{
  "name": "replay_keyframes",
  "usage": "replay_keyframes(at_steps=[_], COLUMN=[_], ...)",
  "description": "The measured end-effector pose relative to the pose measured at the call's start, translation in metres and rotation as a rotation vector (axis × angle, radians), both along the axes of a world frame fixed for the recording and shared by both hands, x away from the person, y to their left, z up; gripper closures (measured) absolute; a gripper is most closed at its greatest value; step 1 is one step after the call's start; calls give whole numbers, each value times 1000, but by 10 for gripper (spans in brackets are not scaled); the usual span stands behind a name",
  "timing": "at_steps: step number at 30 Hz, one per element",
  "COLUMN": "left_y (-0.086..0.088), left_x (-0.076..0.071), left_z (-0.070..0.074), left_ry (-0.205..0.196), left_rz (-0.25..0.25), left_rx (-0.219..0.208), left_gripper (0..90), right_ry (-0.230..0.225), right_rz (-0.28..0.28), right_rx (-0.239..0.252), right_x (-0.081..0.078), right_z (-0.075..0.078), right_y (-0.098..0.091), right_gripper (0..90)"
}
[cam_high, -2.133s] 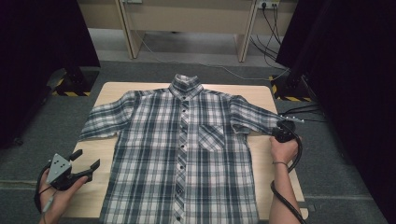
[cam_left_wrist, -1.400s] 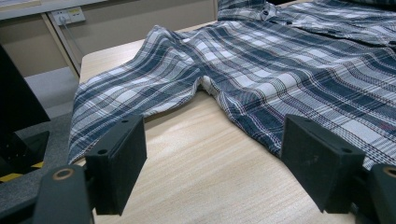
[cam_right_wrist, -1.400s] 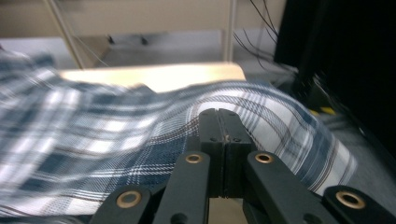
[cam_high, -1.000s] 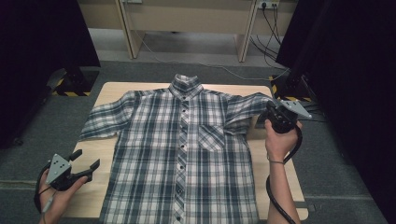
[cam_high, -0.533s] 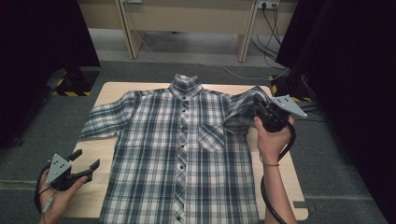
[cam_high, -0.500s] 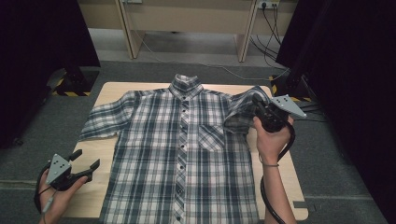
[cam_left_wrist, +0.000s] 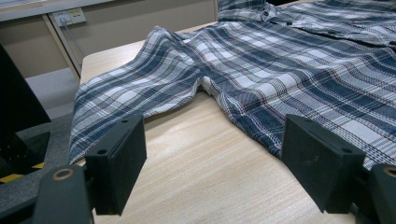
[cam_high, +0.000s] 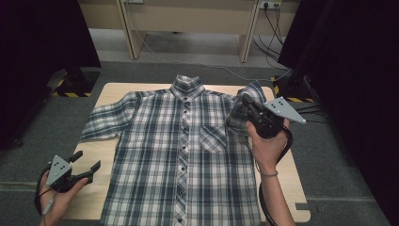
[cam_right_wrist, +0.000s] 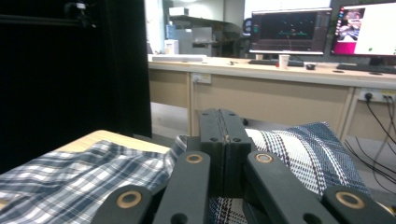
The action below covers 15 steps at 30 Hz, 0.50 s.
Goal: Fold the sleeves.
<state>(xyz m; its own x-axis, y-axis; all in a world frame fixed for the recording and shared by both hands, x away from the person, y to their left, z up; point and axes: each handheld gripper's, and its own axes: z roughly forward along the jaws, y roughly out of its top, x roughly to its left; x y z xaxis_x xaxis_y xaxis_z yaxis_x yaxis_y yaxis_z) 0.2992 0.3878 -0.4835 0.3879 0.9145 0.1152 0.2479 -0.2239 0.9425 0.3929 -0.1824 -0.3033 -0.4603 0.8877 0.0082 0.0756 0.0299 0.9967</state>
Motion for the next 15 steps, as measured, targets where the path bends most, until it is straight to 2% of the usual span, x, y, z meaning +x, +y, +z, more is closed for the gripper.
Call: replay_keyframes(at_steps=[6,10,15], left_y=[0,0,0], left_x=[0,0,0], left_z=[0,0,0], left_ry=[0,-1,-2], left_rz=[0,0,1], left_rx=[1,1,1], left_gripper=[216,217,216], right_ry=[-17,-11,2], right_rz=[41,58,89], right_rx=[-17,-18,-44], right_x=[-10,-15,-22], right_z=[5,2,-2], right_y=[6,7,7], right_gripper=[900,900,900])
